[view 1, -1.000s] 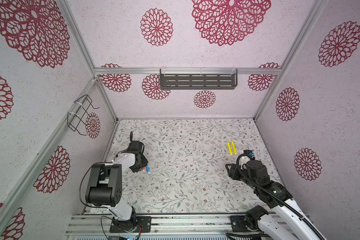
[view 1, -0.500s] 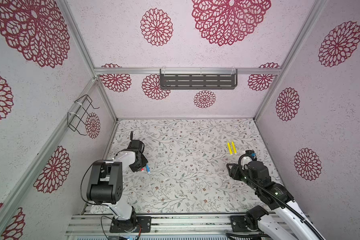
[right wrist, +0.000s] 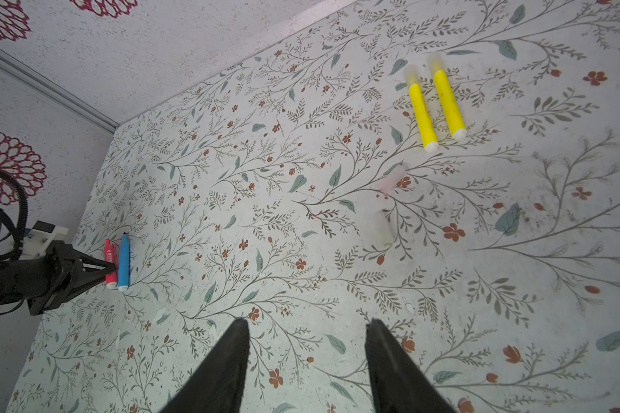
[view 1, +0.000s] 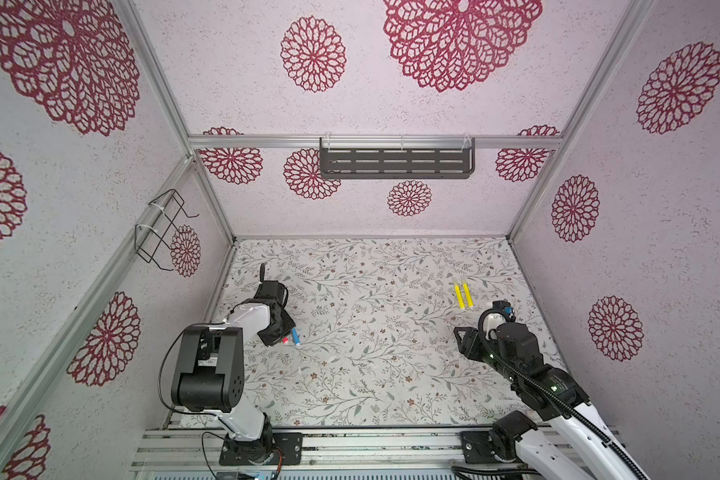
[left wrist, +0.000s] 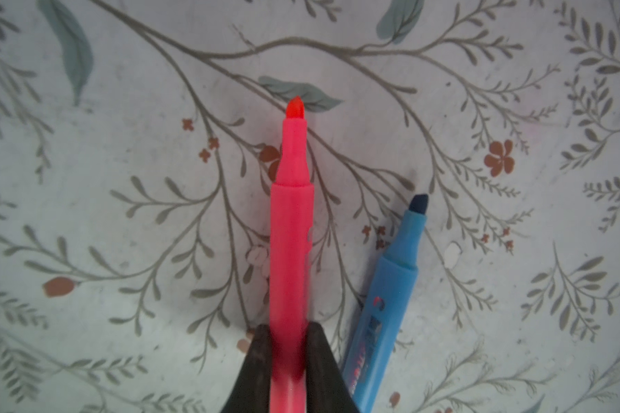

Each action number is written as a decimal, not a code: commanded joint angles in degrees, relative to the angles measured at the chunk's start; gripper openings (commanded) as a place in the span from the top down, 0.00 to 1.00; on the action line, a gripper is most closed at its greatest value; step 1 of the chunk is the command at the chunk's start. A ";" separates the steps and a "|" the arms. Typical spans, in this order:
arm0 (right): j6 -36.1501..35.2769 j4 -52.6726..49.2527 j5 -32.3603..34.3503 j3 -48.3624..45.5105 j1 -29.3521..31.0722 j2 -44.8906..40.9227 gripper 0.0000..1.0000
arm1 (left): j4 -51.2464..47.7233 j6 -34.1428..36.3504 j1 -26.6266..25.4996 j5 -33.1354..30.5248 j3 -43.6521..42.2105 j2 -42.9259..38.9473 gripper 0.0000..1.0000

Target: Insert the pens into the pen caps

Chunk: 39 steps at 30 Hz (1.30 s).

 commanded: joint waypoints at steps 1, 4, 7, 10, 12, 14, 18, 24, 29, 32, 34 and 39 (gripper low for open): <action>-0.23 1.01 -0.77 1.58 -0.02 0.05 0.44 | -2.65 -0.59 -1.61 -0.71 1.47 -6.10 0.85; -0.33 2.57 -2.99 1.46 0.02 1.10 0.44 | -5.08 0.03 -2.89 -0.23 2.60 -10.31 0.85; -1.13 5.42 -7.61 1.14 0.03 2.55 0.44 | -5.26 -0.03 -3.98 2.89 1.73 -14.84 0.85; -1.20 11.54 -15.43 -0.38 0.04 3.97 0.44 | -4.56 0.22 -7.21 5.53 0.84 -18.84 0.85; -0.28 16.60 -20.78 -1.77 0.01 5.32 0.43 | -3.36 -0.20 -10.24 5.48 -0.09 -21.68 0.84; 1.15 21.52 -25.07 -3.05 -0.02 6.76 0.43 | -1.36 -0.89 -13.22 6.42 -1.18 -24.22 0.84; 3.96 30.77 -31.29 -4.69 -0.04 10.49 0.43 | 1.75 -2.46 -18.26 9.31 -2.22 -27.31 0.84; 8.70 43.19 -38.47 -5.99 0.26 15.88 0.43 | 6.38 -2.38 -26.11 12.45 -3.63 -29.24 0.84; 8.46 47.07 -39.03 -5.84 2.17 19.02 0.38 | 13.51 -1.44 -32.56 14.72 -6.53 -30.09 0.84; 8.24 49.09 -39.79 -5.34 3.74 21.47 0.38 | 17.80 -1.43 -35.55 15.78 -7.88 -30.36 0.84; 7.78 49.13 -39.66 -4.42 4.72 23.49 0.38 | 19.83 -1.33 -37.88 15.94 -8.20 -30.58 0.84; 8.50 52.10 -39.11 -3.55 6.14 27.39 0.38 | 22.79 -1.29 -41.96 15.35 -8.20 -30.88 0.84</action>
